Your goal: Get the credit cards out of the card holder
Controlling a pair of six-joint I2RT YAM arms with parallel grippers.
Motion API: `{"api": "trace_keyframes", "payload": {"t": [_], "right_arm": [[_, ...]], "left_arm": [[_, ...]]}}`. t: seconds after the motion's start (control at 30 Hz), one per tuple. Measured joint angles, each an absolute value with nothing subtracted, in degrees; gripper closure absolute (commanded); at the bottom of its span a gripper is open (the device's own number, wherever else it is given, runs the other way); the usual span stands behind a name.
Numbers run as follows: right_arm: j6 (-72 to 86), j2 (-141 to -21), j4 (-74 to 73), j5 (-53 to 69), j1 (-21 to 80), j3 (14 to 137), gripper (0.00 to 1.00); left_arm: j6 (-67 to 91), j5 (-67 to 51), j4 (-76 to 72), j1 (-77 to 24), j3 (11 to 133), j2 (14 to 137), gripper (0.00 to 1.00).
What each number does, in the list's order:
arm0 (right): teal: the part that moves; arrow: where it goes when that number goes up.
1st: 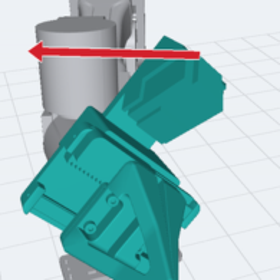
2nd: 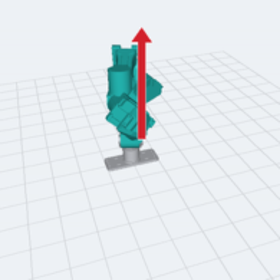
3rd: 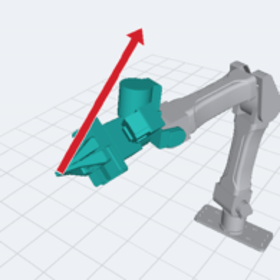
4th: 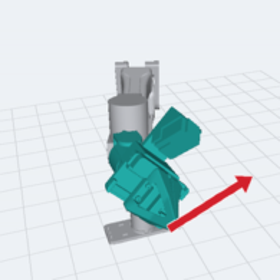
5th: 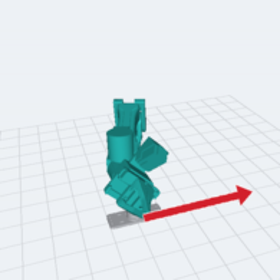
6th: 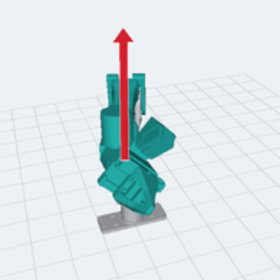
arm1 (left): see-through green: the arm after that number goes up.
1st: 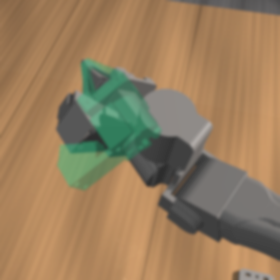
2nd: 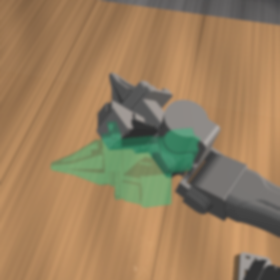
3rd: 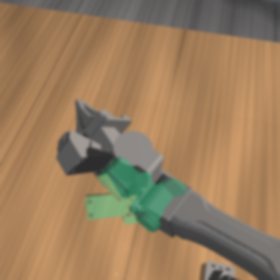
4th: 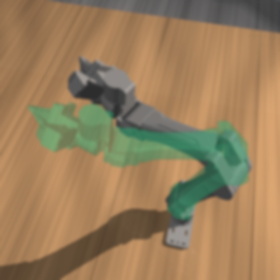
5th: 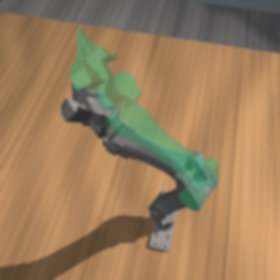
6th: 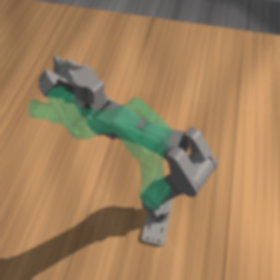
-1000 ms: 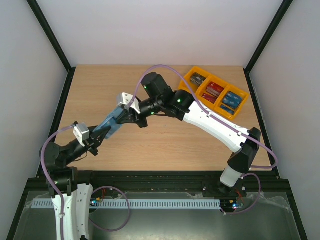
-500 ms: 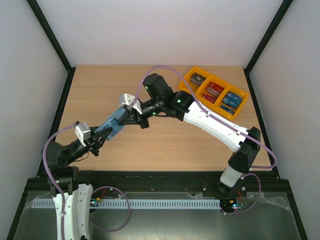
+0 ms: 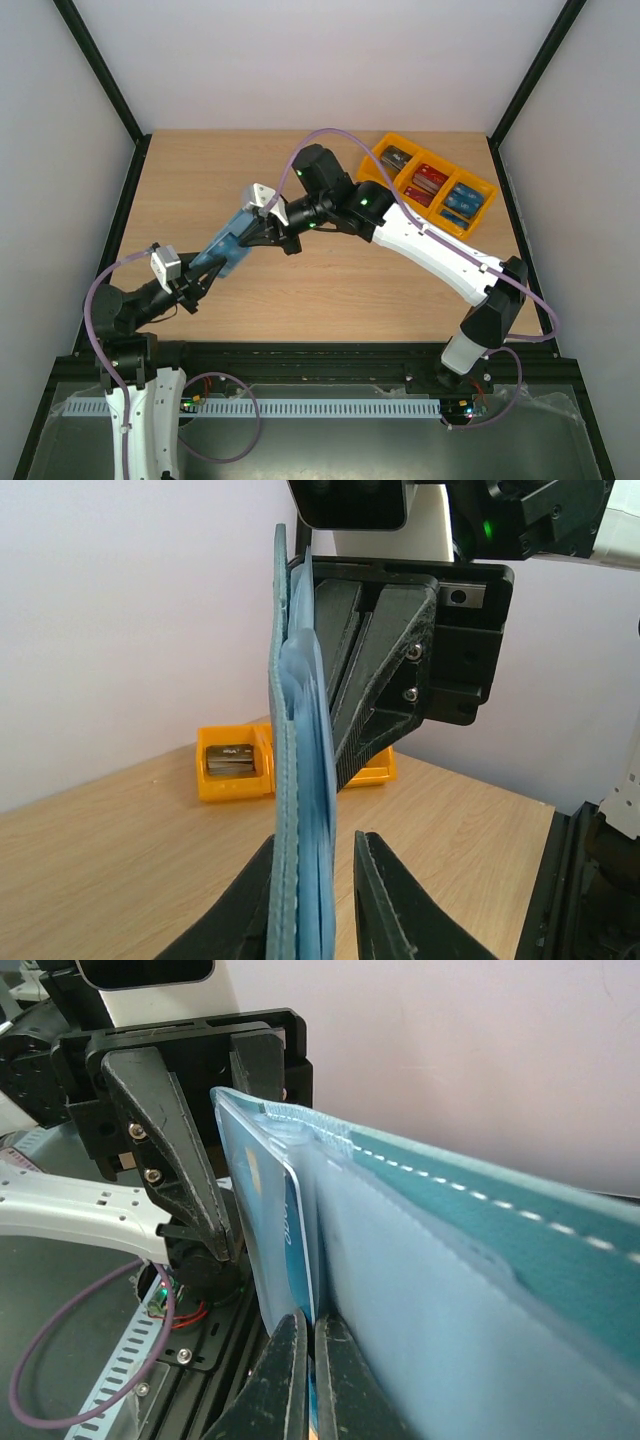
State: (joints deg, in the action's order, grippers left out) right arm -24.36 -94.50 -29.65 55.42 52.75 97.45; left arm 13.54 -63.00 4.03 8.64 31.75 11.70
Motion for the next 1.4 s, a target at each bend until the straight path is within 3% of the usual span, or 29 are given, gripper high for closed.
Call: {"api": "trace_keyframes", "payload": {"t": [0.2, 0.33, 0.7, 0.87, 1.4], "right_arm": [[-24.5, -94.3, -29.7, 54.6, 52.5, 97.4, 0.98], [-24.9, -93.4, -29.9, 53.6, 52.2, 97.4, 0.98], [-25.5, -92.9, -30.7, 52.8, 52.0, 97.4, 0.98], [-25.7, -92.9, -31.2, 52.4, 52.0, 97.4, 0.98], [-28.2, -92.7, -34.3, 51.0, 52.1, 98.2, 0.98]], "left_arm": [[13.6, -63.0, 4.1, 8.6, 31.7, 11.2, 0.71], [13.9, -63.0, 4.1, 8.6, 31.1, 11.0, 0.79], [14.7, -63.0, 3.9, 8.6, 30.9, 11.0, 0.82], [14.6, -62.9, 4.1, 8.6, 30.9, 11.0, 0.97], [15.4, -62.3, 4.3, 8.5, 30.4, 10.9, 0.97]]}}
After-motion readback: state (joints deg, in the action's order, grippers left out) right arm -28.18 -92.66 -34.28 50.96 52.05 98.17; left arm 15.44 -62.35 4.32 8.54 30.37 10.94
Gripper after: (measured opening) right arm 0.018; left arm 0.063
